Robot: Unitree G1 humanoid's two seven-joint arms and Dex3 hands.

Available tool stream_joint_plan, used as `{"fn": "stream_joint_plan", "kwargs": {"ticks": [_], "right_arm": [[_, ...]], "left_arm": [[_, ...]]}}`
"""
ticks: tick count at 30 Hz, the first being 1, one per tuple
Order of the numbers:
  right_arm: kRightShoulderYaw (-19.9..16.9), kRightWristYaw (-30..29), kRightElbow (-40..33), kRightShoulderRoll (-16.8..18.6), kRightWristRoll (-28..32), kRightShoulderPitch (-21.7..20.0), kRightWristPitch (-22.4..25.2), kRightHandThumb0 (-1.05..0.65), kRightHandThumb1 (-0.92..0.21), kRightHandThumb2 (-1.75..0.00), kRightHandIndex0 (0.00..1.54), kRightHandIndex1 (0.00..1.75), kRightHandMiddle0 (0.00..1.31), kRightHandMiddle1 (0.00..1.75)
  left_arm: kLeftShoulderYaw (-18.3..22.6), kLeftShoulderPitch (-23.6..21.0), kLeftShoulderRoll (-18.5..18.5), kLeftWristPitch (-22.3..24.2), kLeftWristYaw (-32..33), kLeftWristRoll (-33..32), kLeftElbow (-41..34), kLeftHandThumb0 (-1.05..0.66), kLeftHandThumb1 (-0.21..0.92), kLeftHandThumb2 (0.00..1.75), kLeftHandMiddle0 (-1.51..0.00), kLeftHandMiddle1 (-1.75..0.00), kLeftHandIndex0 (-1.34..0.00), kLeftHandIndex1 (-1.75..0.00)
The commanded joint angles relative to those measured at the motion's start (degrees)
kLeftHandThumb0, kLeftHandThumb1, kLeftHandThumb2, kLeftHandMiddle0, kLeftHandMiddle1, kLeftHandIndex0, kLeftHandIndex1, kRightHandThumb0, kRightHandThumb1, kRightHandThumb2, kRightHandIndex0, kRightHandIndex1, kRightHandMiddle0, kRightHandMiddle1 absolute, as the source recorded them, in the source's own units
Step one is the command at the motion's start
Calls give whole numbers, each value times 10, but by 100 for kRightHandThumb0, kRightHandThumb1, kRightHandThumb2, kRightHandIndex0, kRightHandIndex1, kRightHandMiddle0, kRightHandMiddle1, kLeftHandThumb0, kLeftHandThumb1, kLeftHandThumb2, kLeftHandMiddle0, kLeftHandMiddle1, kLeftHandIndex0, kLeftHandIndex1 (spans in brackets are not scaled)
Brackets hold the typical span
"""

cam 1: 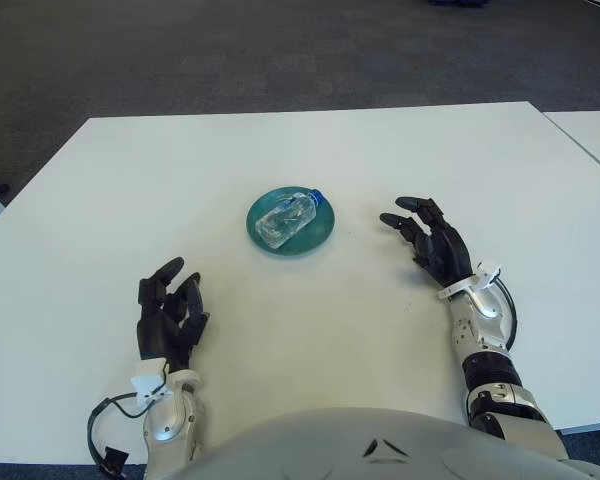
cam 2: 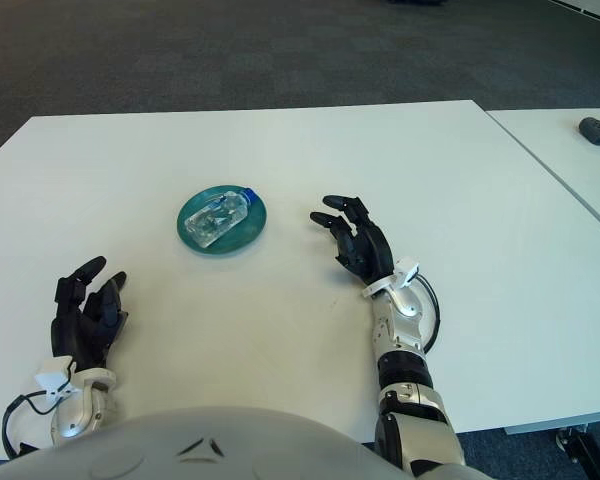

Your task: Put the bottle into the plate.

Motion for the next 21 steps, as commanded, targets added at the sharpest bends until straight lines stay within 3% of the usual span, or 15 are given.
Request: {"fn": "stream_joint_plan", "kwargs": {"ticks": [1,21], "right_arm": [[1,-2,40,31,14,39,6,-70,-77,-68,42,78,9,107],[0,5,42,31,15,38,-1,-65,-75,-71,42,80,11,108]], "left_arm": [[-1,-9,-9,-3,3,6,1,-64,92,56,-47,-63,-21,-100],[-2,-11,-11,-6,9,11,3,-63,92,53,-47,-64,-22,-101]]}}
